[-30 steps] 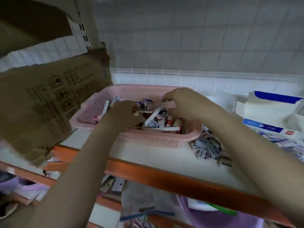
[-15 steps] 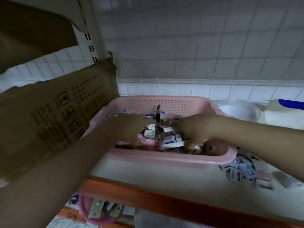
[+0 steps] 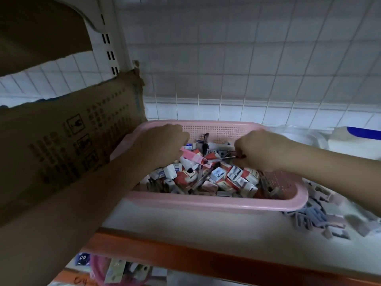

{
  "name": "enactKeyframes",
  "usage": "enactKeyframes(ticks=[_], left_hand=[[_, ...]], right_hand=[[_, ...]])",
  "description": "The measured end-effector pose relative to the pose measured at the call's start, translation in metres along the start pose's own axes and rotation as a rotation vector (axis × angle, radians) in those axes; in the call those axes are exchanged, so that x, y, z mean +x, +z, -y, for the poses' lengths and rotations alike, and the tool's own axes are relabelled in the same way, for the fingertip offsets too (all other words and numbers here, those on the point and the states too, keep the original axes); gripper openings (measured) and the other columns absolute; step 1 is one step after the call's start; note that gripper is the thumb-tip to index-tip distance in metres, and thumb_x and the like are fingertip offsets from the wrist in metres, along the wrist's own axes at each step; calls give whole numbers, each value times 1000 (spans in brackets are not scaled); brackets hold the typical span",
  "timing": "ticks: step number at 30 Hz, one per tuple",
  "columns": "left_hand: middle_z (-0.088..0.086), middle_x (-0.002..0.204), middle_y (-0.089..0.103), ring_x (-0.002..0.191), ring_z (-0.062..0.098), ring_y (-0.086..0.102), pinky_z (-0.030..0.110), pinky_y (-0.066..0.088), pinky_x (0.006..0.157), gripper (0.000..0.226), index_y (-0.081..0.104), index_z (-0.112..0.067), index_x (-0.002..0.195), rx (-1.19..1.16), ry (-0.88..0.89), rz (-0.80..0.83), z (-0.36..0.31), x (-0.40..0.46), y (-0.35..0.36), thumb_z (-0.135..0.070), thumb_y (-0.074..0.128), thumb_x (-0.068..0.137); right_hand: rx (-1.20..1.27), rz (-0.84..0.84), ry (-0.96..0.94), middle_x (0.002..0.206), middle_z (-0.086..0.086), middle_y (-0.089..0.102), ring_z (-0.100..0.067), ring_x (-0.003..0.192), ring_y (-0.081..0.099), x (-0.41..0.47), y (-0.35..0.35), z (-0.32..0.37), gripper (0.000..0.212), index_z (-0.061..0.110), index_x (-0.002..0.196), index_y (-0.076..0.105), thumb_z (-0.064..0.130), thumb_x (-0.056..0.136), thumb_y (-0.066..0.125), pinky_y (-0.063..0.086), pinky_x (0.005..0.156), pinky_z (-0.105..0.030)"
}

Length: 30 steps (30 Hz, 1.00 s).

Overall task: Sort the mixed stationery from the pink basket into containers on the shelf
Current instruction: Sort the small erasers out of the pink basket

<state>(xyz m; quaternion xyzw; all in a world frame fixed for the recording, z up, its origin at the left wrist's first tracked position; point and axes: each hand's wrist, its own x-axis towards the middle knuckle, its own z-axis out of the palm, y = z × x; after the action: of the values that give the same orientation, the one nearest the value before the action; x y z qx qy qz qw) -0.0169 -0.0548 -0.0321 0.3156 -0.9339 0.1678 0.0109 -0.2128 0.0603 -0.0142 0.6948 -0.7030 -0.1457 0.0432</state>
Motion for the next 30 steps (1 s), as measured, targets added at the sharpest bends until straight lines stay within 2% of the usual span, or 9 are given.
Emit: enactKeyframes(ticks=[4,6,8,10,12,18,22,26,30], left_hand=[[-13,76,45,68,5,44,14,43,65,23,54,-26,108,-110,-89,260,-2,-10,11,-42,54,92],[-6,112,57,89,5,52,3,38,75,50,45,-24,130,-224,-80,322,-5,-17,14,-50,55,89],[4,153,27,131,23,38,27,34,105,79,18,-27,149,-243,-95,383,-10,-18,16,-61,51,85],[5,159,4,142,31,20,43,26,113,88,0,-31,151,-232,-102,466,-11,-11,20,-66,46,84],[5,159,-2,143,34,17,45,25,113,93,-5,-33,150,-260,-125,546,-12,-5,20,-67,49,82],[12,153,18,136,34,28,42,33,107,104,4,-25,151,-237,-121,513,-23,1,15,-62,64,74],[16,155,4,135,38,30,44,38,104,106,-10,-21,149,-233,-178,606,-32,8,20,-58,61,79],[15,156,2,137,37,28,43,35,107,109,-9,-25,150,-276,-190,588,-30,8,20,-56,66,76],[7,155,11,137,32,27,41,31,108,102,6,-38,148,-349,-146,526,-11,2,20,-52,72,71]], right_hand=[[96,324,-28,134,-9,52,-27,117,53,4,21,8,79,13,143,32,64,85,48,45,95,-33],[223,349,-27,150,-13,32,-31,133,38,15,28,5,97,19,152,5,65,81,53,38,106,-39],[446,325,-38,156,-12,17,-31,143,16,25,28,5,109,28,151,-5,64,73,64,25,114,-44],[577,291,-52,157,-6,13,-27,146,3,28,27,11,108,31,151,1,62,72,67,18,117,-44],[556,195,-18,153,-8,17,-31,142,19,27,30,18,94,32,150,11,60,77,63,28,113,-42],[237,262,-23,143,-13,38,-30,125,43,27,28,27,90,25,151,4,58,81,52,42,94,-33],[263,371,-33,145,-9,39,-25,105,51,32,22,29,95,17,151,-5,51,86,55,43,81,-27],[288,387,-119,153,-6,27,-25,132,38,25,20,16,89,19,151,6,37,86,63,39,100,-29],[235,397,-132,144,-6,38,-23,114,47,25,18,16,81,19,149,17,36,85,63,41,84,-26]])
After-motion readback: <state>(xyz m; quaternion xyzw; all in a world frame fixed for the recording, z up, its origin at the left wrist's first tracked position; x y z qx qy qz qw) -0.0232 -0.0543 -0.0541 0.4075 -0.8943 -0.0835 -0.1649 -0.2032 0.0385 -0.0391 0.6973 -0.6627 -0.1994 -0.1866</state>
